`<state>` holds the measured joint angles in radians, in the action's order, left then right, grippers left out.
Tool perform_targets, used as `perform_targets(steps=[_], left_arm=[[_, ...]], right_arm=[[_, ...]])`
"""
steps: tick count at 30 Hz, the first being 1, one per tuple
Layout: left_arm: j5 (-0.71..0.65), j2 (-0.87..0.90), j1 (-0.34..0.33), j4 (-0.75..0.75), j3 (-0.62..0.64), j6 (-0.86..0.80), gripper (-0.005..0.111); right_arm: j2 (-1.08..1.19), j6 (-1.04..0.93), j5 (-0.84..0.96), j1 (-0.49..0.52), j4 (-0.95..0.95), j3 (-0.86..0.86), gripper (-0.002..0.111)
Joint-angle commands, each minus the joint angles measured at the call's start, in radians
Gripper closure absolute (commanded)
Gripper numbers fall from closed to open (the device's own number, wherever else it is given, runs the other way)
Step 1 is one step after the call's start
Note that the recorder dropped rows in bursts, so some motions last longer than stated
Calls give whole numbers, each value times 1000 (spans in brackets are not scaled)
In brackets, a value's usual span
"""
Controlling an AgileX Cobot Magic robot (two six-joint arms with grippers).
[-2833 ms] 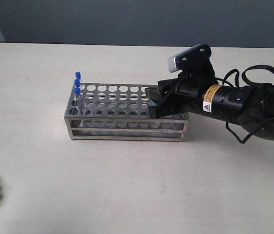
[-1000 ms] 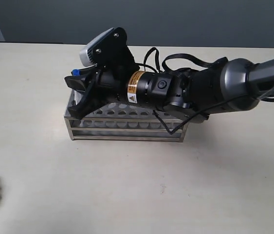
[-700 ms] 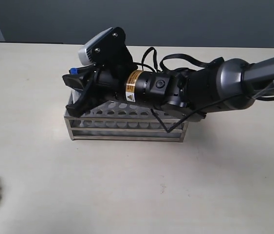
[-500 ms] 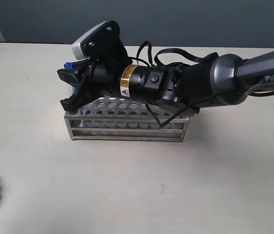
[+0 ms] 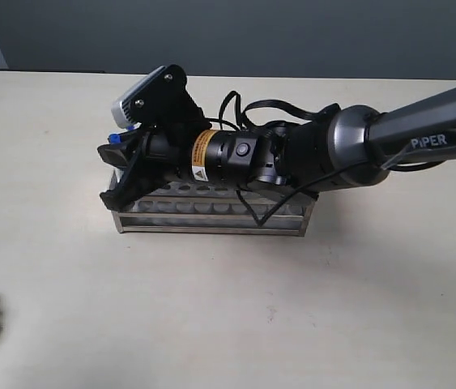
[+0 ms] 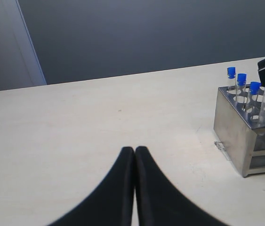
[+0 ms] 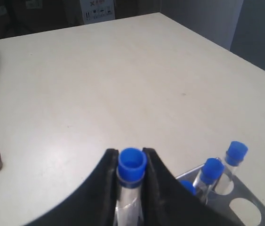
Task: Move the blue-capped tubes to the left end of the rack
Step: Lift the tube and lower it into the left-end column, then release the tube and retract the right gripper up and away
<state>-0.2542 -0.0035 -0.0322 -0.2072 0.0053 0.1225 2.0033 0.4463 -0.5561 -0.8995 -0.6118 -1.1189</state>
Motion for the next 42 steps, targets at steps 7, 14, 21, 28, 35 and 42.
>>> perform_targets(steps=[7, 14, 21, 28, 35, 42], left_arm=[[8, 3, 4, 5, -5, 1, 106], [8, 3, 4, 5, -5, 1, 106], [8, 3, 4, 5, -5, 1, 106], [8, 3, 4, 5, -5, 1, 106], [8, 3, 4, 5, -5, 1, 106], [8, 3, 4, 5, -5, 1, 106]], right_arm=[[49, 3, -6, -2, -10, -5, 108], [56, 3, -6, -2, -11, -5, 108], [56, 14, -4, -2, -11, -5, 108], [56, 26, 31, -2, -11, -5, 74], [39, 26, 28, -2, -6, -5, 69], [-107, -27, 102, 4, 50, -5, 69]])
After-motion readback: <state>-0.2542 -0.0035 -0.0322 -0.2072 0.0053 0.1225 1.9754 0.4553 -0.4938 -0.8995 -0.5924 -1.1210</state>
